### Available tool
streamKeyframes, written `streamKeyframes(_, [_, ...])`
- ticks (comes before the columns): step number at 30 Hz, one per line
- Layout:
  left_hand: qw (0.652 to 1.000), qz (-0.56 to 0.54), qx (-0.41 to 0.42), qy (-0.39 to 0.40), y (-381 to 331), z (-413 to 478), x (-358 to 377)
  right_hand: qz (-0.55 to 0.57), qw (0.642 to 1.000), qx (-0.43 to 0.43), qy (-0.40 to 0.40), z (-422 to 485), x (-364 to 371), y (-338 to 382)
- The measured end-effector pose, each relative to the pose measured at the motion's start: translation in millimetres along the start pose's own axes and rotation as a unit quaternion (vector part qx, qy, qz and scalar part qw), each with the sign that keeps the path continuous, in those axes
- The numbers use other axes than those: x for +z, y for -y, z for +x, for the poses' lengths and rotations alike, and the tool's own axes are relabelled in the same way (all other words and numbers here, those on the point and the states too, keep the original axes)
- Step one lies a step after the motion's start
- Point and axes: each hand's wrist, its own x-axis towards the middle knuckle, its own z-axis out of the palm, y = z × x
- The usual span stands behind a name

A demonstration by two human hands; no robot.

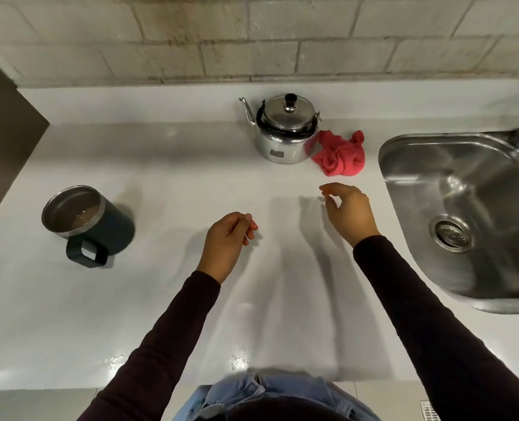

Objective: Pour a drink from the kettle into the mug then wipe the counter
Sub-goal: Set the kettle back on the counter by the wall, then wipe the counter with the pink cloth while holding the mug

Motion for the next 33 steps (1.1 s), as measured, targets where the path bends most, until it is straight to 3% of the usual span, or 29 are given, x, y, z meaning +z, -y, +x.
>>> streamKeyframes(5, [1.000, 0.008, -0.011, 0.011, 6, -7, 22, -0.013, 0.999, 0.029, -0.017, 17, -13, -32])
streamKeyframes(10, [1.000, 0.022, -0.019, 0.008, 7, -15, 37, -0.031, 0.999, 0.006, -0.035, 60, -18, -54])
streamKeyframes(15, [1.000, 0.026, -0.015, -0.004, 6, -19, 37, -0.069, 0.992, 0.019, 0.104, 89, -9, -60])
streamKeyframes(17, [0.999, 0.029, -0.010, -0.010, 4, -21, 34, -0.082, 0.991, 0.029, 0.098, 91, -5, -61])
streamKeyframes(20, [0.999, 0.030, -0.002, -0.024, 5, -24, 23, -0.112, 0.991, 0.008, 0.077, 81, -2, -50])
streamKeyframes(25, [0.998, 0.009, 0.016, -0.065, 6, -24, -8, -0.101, 0.987, -0.053, 0.109, 29, 15, -19])
streamKeyframes(33, [0.992, -0.007, 0.049, -0.115, 22, -40, -93, -0.004, 0.981, -0.093, 0.169, -55, 77, 47])
